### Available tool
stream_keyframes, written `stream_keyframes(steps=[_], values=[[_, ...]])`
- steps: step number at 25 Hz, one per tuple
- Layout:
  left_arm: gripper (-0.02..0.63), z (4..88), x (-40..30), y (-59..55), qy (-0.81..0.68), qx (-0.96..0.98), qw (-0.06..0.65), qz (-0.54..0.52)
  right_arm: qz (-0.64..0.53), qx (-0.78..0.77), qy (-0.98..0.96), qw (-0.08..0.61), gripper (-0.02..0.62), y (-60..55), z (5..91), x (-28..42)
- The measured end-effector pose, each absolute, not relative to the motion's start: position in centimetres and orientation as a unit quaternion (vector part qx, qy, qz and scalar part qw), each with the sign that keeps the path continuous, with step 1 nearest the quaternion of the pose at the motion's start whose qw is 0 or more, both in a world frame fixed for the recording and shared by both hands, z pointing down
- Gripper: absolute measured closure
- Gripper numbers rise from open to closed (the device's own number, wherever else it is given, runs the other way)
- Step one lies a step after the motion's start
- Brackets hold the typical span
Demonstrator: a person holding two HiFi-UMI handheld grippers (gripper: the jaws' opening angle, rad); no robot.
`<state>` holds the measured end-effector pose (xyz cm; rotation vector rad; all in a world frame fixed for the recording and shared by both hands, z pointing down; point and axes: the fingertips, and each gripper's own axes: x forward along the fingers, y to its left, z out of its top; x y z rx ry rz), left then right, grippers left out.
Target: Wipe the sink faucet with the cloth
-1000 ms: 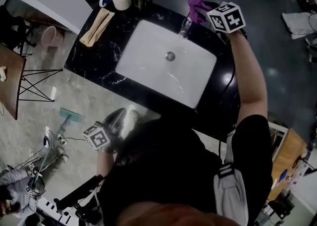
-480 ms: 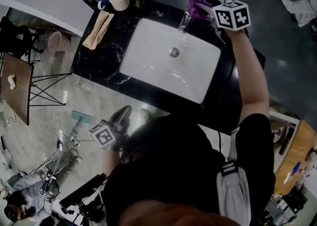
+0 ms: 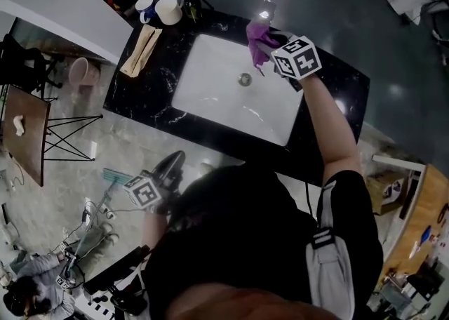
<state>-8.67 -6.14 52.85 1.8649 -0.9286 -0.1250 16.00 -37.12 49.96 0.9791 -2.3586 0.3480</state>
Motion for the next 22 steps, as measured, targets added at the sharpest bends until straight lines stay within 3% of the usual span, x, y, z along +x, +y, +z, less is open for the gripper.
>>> stream_keyframes(steps=[6, 14, 22], values=[[0.604, 52.2, -9.6, -5.4, -0.399, 0.771, 0.493, -0.062, 0.196, 0.410, -0.864, 0.217, 0.483, -42.1, 50.6, 18.5], [0.604, 52.5, -9.4, -5.1, -0.390, 0.770, 0.502, -0.050, 0.211, 0.365, -0.888, 0.184, 0.486, -36.3, 50.3, 15.9], [0.606, 53.2, -7.5, -5.4, -0.370, 0.777, 0.508, -0.037, 0.198, 0.312, -0.896, 0.247, 0.486, -31.8, 55.5, 16.4]])
